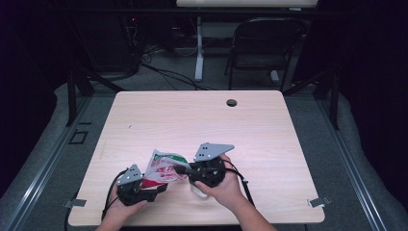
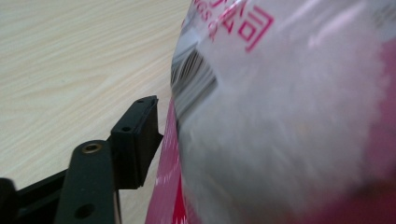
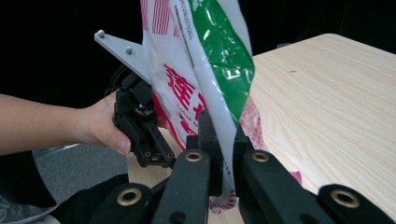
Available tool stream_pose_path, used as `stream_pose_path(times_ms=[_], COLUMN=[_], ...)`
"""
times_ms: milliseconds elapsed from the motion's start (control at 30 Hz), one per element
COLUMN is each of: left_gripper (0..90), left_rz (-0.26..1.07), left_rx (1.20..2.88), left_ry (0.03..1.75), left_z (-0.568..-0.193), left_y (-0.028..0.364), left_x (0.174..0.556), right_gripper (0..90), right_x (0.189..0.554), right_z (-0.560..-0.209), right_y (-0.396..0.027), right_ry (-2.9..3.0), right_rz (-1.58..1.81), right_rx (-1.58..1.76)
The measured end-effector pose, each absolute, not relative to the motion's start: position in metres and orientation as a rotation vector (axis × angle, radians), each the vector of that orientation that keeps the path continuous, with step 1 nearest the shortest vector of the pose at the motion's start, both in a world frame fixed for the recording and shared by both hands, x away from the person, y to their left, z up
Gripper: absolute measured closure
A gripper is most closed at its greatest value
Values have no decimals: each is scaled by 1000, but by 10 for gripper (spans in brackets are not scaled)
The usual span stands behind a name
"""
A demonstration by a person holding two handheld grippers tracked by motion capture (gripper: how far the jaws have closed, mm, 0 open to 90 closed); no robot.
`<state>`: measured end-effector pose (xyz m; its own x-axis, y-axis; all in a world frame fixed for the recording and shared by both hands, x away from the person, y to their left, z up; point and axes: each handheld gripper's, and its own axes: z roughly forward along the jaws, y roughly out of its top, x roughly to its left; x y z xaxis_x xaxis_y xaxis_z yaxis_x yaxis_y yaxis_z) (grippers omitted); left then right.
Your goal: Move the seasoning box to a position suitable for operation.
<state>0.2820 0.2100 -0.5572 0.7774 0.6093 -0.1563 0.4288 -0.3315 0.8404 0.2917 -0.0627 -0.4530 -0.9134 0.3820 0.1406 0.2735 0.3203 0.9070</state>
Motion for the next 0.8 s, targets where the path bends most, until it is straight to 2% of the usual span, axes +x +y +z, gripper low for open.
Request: stream_pose_path(times_ms=[433,800], left_gripper=[550,613], left_rz=[251,289], left_rx=[1997,2019], left_ry=[770,760], left_z=[-555,-551], left_y=[204,201], left_x=[281,279], right_gripper=[900,900], right_x=[292,292], right_z=[-455,-455], right_y=[-63,-63], right_ry=[2471,2460], right_rz=[1645,1656], right_rx=[619,627])
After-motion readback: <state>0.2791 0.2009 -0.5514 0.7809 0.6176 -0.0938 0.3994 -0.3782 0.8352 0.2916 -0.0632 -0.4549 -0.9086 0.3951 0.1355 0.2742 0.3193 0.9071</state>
